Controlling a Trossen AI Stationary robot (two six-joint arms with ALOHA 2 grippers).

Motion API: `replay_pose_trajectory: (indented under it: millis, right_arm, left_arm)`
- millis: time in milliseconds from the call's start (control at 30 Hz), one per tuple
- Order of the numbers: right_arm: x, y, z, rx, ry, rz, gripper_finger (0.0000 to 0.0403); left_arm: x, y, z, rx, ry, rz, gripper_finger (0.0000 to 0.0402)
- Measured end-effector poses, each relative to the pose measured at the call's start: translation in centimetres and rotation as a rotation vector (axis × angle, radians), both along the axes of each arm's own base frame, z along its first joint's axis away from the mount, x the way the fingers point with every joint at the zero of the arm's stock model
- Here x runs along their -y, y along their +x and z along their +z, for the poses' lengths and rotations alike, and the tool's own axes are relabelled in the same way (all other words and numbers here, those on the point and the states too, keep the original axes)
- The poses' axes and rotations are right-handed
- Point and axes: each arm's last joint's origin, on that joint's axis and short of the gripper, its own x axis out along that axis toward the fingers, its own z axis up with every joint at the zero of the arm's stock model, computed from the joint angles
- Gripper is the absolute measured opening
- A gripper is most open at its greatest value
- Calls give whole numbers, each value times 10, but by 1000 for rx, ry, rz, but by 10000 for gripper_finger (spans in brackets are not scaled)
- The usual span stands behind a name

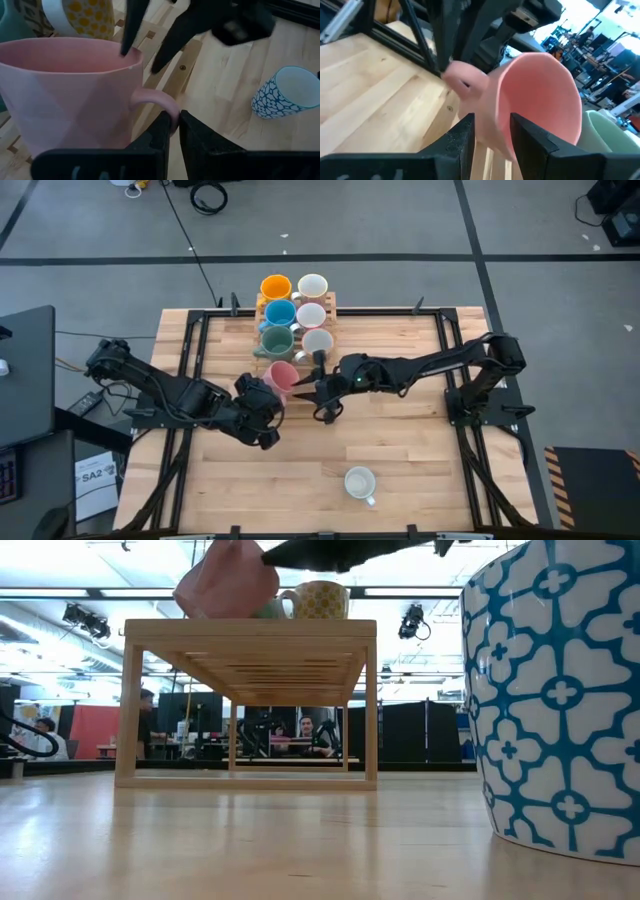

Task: Place coffee mugs
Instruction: Put the pink mug on the shelf

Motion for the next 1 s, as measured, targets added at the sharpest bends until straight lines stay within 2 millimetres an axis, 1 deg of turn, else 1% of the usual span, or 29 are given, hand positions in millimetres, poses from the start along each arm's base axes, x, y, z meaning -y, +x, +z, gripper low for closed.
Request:
replay_pose_trajectory:
  millis: [67,167,467,600,867,1000]
  right_arm:
    - [1,4,-4,10,-1,-5,130]
    - [2,6,-3,31,-7,-7,130]
    - [3,12,-16,-1,-24,-20,125]
    - [2,13,-19,-10,-56,-11,106]
    - [1,13,-19,-15,-59,-2,51]
    - [1,14,-18,-15,-59,-1,35]
  left_arm:
    - [0,0,0,0,0,-2,38]
    - [0,0,0,2,-1,-2,38]
    - [0,0,0,0,1,-3,38]
    - [0,0,0,1,3,-3,38]
    - [-1,-1,1,-5,25,-17,38]
    - [-1,-1,2,-3,23,-17,38]
